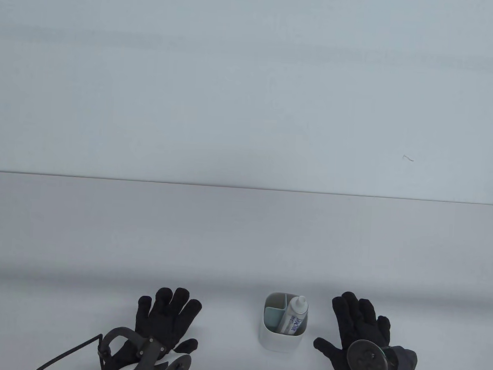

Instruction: Insert toothpaste into the toothbrush holder

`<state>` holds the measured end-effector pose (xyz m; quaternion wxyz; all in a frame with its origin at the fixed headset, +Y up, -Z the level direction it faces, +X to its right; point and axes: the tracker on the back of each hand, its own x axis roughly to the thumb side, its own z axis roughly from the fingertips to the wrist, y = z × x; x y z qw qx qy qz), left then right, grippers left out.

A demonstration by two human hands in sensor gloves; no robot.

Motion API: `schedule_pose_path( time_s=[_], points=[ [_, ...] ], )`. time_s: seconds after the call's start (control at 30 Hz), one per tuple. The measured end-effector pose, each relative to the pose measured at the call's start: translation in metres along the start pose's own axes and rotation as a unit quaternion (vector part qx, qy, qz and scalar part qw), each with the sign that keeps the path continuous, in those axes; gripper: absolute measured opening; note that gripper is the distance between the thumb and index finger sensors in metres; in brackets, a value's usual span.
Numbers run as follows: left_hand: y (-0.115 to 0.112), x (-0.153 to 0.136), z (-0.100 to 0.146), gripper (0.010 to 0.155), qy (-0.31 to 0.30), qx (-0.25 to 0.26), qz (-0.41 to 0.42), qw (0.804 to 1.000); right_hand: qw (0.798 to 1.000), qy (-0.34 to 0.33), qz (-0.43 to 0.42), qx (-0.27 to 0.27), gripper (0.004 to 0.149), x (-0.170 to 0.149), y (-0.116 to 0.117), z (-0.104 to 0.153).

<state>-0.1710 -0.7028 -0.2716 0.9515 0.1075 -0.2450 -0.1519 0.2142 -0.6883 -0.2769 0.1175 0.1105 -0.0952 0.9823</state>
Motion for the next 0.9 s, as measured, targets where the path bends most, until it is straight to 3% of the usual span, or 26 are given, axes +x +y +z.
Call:
schedule_pose_path(
  time_s=[0.9],
  points=[
    [-0.0006,0.0005,0.0003,0.079,0.002,-0.005,0.002,1.0,1.0,-0.001,0.001,-0.006,0.086,0.0027,-0.0023,0.0009]
  ],
)
